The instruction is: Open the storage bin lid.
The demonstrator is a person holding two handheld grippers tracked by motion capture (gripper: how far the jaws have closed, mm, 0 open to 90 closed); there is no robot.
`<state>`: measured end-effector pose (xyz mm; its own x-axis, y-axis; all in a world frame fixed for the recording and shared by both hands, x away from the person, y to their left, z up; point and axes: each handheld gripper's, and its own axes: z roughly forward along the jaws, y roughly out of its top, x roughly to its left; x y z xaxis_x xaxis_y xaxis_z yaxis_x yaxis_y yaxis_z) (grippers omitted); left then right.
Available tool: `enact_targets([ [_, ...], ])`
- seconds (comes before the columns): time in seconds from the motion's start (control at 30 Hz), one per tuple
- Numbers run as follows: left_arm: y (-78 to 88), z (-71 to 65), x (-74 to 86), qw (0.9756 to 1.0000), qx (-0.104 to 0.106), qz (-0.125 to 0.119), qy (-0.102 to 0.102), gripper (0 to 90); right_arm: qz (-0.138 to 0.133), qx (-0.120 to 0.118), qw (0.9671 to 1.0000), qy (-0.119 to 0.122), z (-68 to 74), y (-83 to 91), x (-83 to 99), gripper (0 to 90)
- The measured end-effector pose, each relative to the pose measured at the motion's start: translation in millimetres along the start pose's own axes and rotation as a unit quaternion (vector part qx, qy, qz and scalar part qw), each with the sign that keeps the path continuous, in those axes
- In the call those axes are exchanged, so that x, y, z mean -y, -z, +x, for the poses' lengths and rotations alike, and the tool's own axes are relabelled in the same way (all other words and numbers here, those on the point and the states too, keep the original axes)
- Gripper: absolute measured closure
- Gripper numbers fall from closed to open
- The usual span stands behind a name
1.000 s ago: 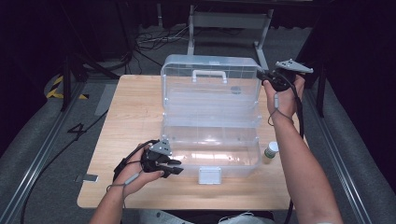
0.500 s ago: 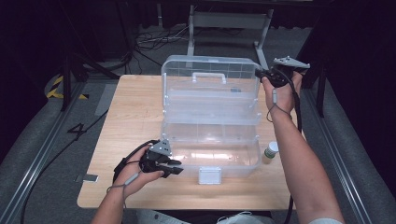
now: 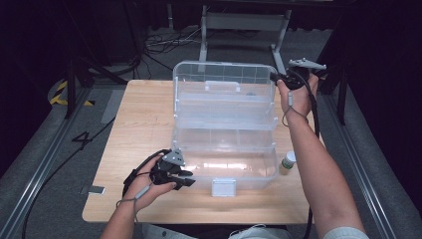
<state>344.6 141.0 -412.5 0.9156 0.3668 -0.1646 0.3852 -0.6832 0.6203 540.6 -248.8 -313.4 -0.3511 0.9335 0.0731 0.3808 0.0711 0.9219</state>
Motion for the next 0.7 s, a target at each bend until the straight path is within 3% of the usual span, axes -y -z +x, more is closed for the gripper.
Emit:
enact_targets([
  [0.7, -0.1, 0.1, -0.7, 1.0, 0.001, 0.004, -0.001, 70.3, 0.015, -0.004, 0.9998, -0.016, -7.9, -17.5, 2.7, 83.6],
])
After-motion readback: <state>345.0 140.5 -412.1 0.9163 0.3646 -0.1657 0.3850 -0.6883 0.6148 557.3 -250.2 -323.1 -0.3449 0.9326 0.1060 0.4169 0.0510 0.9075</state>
